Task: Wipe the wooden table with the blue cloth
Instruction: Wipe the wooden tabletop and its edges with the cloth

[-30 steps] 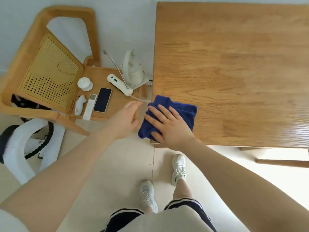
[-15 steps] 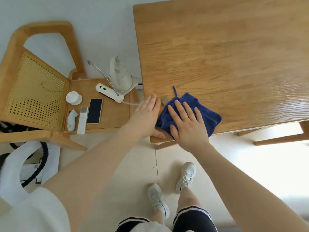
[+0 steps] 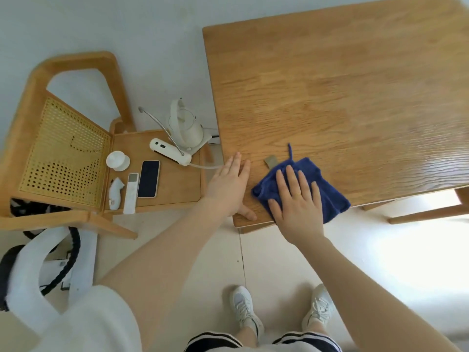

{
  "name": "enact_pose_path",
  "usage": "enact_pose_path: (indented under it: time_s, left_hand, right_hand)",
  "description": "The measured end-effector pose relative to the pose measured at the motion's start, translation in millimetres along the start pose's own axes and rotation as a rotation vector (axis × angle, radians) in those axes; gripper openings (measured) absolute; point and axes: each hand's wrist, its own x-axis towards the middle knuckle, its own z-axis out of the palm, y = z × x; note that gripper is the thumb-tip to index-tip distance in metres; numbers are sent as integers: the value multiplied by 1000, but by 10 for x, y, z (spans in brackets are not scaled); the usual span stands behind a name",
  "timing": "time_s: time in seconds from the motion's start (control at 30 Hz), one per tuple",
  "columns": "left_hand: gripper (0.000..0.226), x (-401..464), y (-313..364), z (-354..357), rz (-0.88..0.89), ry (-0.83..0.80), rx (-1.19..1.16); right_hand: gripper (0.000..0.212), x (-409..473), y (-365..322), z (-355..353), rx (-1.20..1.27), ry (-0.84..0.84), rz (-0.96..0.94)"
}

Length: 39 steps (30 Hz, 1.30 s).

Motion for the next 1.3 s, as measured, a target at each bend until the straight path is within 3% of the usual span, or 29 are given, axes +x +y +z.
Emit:
enact_pose_path:
  time_s: [0.33,0.5,0.63,0.83,0.93,1.13,1.2,1.3]
  left_hand:
    - [134,4,101,-7,-66,-78,-25]
    - [124,45,259,-114,-122,-75,-76]
    - [119,232,620,-231,-44,-1,-101]
    - [110,528,1197,-286,53,27,-166]
    - [115,649,1399,-279,38,25,-171]
    - [136,778,1688,-221,-83,-24,28]
    - [138,795,1752,-236,-121,-35,32]
    - [139,787,1786,-225,-154,-76,29]
  right_hand:
    - [60,810,661,-221,111,-29,175]
    - [64,367,646,-135,81,66,139]
    - [58,83,847,-105,57,12,-26]
    - [61,974,1571,-303,88,-45,174]
    - [61,1031,1760,-326,87,-22,119]
    - [59,159,1710,-219,84,30,4]
    - [59,249,1839,-231,84,10,-53]
    - [64,680,2176,-328,99,-20,6]
